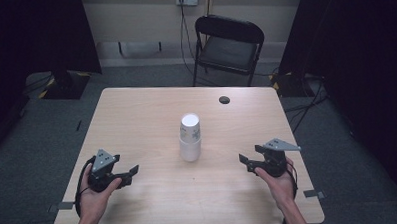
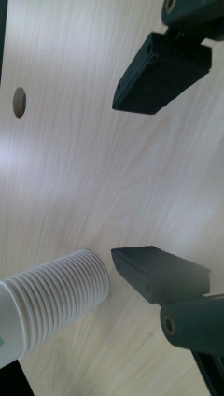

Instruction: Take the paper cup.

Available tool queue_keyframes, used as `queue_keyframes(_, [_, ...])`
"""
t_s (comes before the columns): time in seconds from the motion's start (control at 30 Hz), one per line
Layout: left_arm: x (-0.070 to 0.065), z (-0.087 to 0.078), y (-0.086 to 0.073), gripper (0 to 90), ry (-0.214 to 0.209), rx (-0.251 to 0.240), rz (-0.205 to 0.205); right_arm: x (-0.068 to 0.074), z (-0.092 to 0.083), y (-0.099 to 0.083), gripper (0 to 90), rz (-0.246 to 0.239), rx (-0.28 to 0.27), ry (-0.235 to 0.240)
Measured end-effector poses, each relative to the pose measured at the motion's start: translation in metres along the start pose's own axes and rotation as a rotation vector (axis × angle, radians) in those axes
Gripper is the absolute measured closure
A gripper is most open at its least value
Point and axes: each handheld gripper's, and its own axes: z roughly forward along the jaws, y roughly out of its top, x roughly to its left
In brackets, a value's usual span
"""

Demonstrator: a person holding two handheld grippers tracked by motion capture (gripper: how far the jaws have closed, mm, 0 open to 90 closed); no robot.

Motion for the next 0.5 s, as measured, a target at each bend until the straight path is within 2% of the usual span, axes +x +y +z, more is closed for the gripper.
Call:
queue_keyframes(0.1, [0.002,-0.001,0.0,19.6,-0.004,-0.005,-0.006,0.006,0.001,0.006,24.9,-0.031,-0.014,-0.003])
queue_keyframes(0.2, [0.003,-0.002,0.0,19.9,0.016,-0.01,-0.013,0.008,0.001,0.011,24.4,-0.048,-0.018,0.014])
queue_keyframes(0.23, [0.004,-0.003,0.0,20.0,0.021,-0.013,-0.02,0.01,0.003,0.017,24.5,-0.063,-0.019,0.028])
queue_keyframes(0.3, [0.005,-0.004,0.0,20.2,0.026,-0.018,-0.027,0.013,0.005,0.022,24.0,-0.059,-0.021,0.057])
queue_keyframes(0.37, [0.006,-0.004,0.001,20.2,0.017,-0.026,-0.03,0.019,0.011,0.028,20.8,-0.086,-0.002,0.079])
queue_keyframes(0.4, [0.006,-0.003,0.001,20.1,0.015,-0.025,-0.024,0.022,0.015,0.03,19.5,-0.091,0.018,0.1])
queue_keyframes(0.5, [0.006,-0.001,0.0,20.0,0.015,-0.011,-0.014,0.032,0.026,0.036,19.7,-0.128,0.028,0.12])
